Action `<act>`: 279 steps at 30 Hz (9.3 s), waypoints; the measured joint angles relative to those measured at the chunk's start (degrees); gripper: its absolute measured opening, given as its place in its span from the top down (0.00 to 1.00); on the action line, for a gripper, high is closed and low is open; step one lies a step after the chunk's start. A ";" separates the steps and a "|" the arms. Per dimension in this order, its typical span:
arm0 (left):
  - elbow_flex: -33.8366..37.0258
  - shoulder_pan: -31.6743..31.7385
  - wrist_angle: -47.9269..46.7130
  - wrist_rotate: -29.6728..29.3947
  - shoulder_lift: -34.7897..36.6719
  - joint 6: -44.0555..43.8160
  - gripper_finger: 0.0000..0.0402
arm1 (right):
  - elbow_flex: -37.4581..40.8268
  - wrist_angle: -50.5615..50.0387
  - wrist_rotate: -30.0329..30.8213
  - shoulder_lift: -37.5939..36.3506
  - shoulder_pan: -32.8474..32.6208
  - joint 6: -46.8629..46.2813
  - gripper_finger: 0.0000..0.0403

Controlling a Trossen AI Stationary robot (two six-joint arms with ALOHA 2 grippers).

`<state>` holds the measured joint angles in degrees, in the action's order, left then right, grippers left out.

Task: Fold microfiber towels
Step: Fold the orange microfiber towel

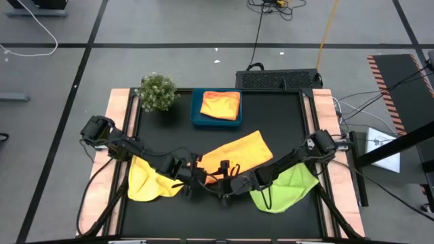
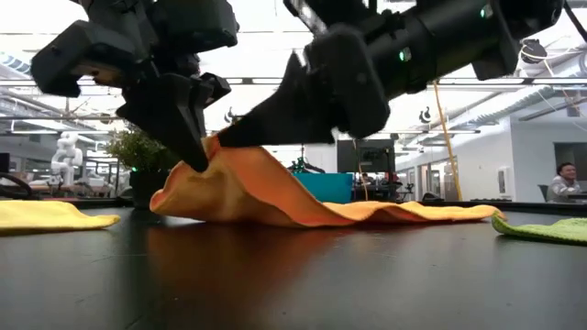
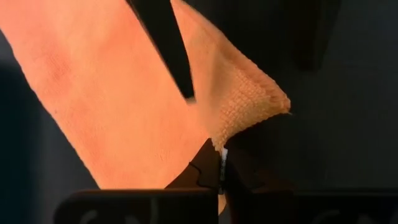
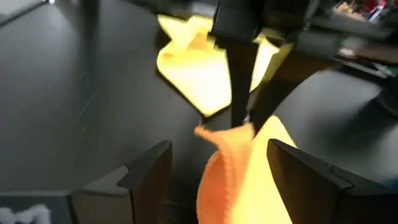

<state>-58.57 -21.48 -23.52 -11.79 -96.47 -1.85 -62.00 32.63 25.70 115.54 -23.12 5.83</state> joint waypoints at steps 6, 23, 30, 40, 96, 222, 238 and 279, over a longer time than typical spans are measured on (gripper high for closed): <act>-0.02 0.87 1.54 1.85 0.47 -0.58 0.99 | -2.62 1.21 1.90 5.92 0.01 0.41 0.37; -0.04 1.07 0.35 2.31 1.07 -1.21 0.99 | -6.72 1.07 11.06 7.83 -0.89 3.86 0.90; -0.04 -0.79 -4.99 -2.14 5.51 3.21 0.81 | -6.78 0.05 10.15 7.55 -1.03 3.35 0.99; 1.31 -9.48 -11.27 -12.78 11.13 -2.38 0.55 | -6.40 -1.97 12.00 3.32 -1.27 0.43 1.00; 8.97 -20.63 5.15 -19.48 8.98 -13.81 0.99 | -6.32 -3.50 2.87 2.20 -5.21 -0.64 1.00; 5.30 22.09 12.68 20.19 5.51 25.67 1.00 | 22.14 0.13 31.44 -7.27 -9.24 -46.88 1.00; 6.54 16.59 14.99 23.81 4.61 23.56 0.98 | 15.47 2.18 28.28 -7.12 -16.55 -44.45 1.00; 6.62 8.64 11.79 10.00 8.34 14.35 0.65 | 16.33 -11.39 29.54 -6.20 -11.07 -53.76 0.82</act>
<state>-51.94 -12.84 -11.73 -1.78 -88.13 12.50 -45.67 21.24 55.24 109.34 -34.20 -47.93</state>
